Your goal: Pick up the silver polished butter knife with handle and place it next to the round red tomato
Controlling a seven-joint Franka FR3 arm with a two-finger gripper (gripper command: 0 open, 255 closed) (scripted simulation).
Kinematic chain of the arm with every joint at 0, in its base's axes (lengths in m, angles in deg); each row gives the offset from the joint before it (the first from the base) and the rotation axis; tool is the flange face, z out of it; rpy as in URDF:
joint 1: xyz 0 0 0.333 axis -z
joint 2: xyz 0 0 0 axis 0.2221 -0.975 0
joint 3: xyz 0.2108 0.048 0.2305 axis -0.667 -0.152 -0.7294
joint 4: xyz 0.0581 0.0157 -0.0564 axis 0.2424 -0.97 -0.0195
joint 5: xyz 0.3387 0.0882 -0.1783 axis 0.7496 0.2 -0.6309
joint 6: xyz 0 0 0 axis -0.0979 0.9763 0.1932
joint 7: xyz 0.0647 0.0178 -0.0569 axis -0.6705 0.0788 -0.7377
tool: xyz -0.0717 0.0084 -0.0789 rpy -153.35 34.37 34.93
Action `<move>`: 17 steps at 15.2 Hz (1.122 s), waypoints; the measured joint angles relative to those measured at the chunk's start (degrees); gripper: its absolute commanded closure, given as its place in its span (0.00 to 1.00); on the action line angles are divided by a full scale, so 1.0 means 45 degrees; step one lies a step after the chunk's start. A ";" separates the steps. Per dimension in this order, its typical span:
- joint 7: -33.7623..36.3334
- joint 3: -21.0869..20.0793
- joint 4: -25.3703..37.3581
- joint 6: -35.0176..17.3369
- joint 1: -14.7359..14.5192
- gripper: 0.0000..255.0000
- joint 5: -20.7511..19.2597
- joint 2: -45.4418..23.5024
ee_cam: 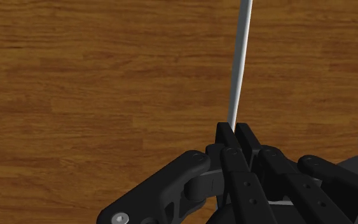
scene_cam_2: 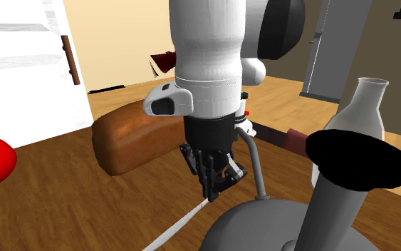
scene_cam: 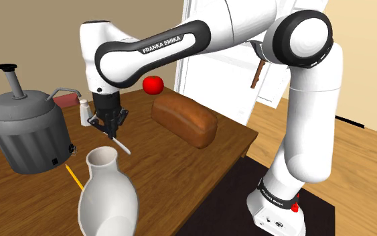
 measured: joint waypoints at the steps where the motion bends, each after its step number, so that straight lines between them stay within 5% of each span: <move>1: -0.0019 -0.0011 0.0129 0.0170 0.0003 1.00 0.0026 0.0044; 17: -0.0170 -0.0160 0.2065 0.2671 0.0004 1.00 0.0360 0.0673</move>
